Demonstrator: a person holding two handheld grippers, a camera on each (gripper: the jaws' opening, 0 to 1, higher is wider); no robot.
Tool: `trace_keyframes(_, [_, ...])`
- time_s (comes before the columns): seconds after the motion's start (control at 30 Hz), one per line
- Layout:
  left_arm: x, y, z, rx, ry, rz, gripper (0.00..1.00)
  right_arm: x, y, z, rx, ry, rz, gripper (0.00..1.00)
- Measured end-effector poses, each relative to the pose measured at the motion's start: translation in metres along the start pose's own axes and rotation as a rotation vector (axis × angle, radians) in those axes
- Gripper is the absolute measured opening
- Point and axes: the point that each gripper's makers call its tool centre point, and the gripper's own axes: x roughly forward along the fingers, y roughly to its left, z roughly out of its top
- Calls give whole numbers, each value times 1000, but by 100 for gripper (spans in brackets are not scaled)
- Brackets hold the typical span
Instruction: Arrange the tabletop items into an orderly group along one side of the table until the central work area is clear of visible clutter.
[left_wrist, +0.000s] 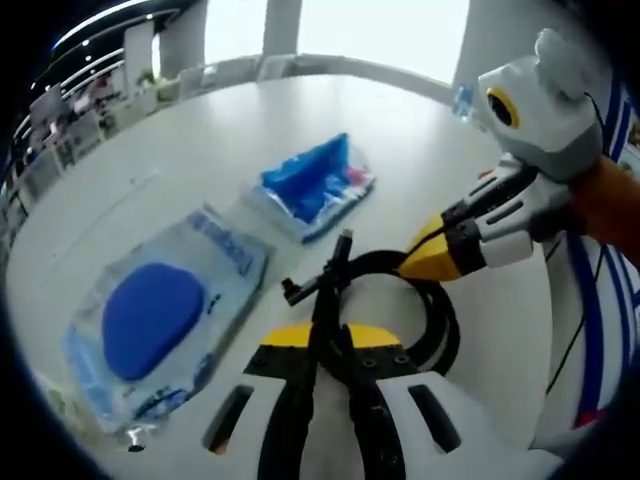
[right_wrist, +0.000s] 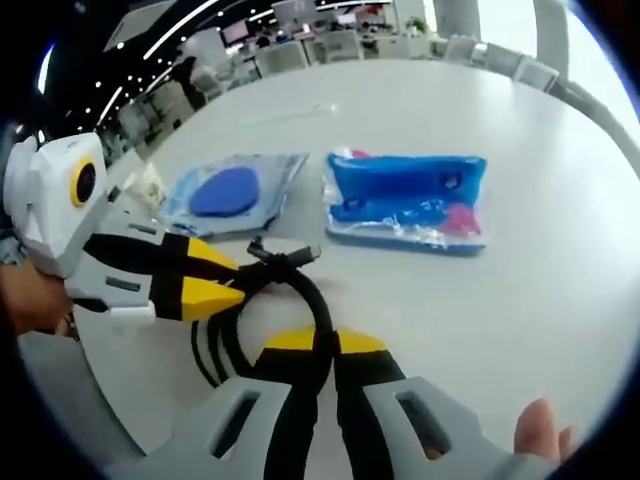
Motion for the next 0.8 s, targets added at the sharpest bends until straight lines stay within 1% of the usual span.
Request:
trace_keyframes(0.2, [2, 1, 0, -9, 2, 2, 8, 2, -1, 0, -5, 1, -5, 5])
trace_keyframes(0.43, [2, 1, 0, -10, 0, 4, 8, 3, -1, 0, -66, 4, -26, 6])
trace_keyframes(0.6, [3, 0, -1, 7, -2, 7, 9, 3, -1, 1, -65, -3, -20, 9])
trace_keyframes(0.8, [3, 1, -1, 16, -6, 8, 10, 3, -1, 1, -63, -12, -21, 9])
